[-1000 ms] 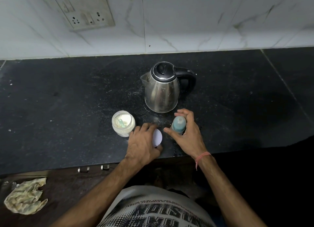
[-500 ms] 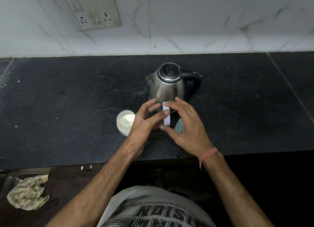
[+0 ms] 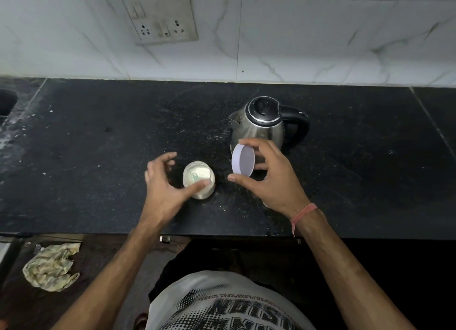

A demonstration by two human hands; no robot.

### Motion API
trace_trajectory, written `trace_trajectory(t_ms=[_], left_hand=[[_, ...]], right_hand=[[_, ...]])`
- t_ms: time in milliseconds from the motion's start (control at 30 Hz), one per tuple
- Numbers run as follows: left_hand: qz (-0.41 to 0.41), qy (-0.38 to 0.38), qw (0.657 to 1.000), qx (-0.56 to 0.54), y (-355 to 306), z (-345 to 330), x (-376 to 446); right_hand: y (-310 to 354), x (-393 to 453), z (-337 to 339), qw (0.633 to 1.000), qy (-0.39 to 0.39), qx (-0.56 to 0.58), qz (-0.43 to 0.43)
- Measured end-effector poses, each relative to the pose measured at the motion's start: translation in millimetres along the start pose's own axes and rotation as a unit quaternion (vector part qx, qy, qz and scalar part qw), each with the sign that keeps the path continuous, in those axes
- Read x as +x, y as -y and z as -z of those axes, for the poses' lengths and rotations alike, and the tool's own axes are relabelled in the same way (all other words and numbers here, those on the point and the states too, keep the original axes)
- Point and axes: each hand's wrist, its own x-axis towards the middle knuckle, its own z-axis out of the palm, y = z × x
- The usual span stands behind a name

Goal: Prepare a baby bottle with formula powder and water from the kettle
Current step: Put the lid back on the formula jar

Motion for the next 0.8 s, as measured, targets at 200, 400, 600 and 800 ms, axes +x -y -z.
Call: trace_trajectory(t_ms=[200,400,600,800], left_hand=[[0.008,0.098,0.995,0.019,41.2,-21.4,0.2],[-0.022,-0.004,1.000,0.016,25.4,-41.5,-2.8],[-0.056,0.017,0.998,0.012,13.1,-62.7,-10.7],[-0.064,0.017,0.998,0.010,13.3,-78.6,-21.3]], right_hand=[[-0.8,16.3,-22.9,0.993,0.084,-0.084,0.017],[1.0,20.1,-42.9,0.975,0.157,-0.153,0.028],[5.8,21.9,-39.2,0.945,0.213,-0.240,0.058],[4.6,21.7,-41.1,0.905,0.277,-0.315,0.070]])
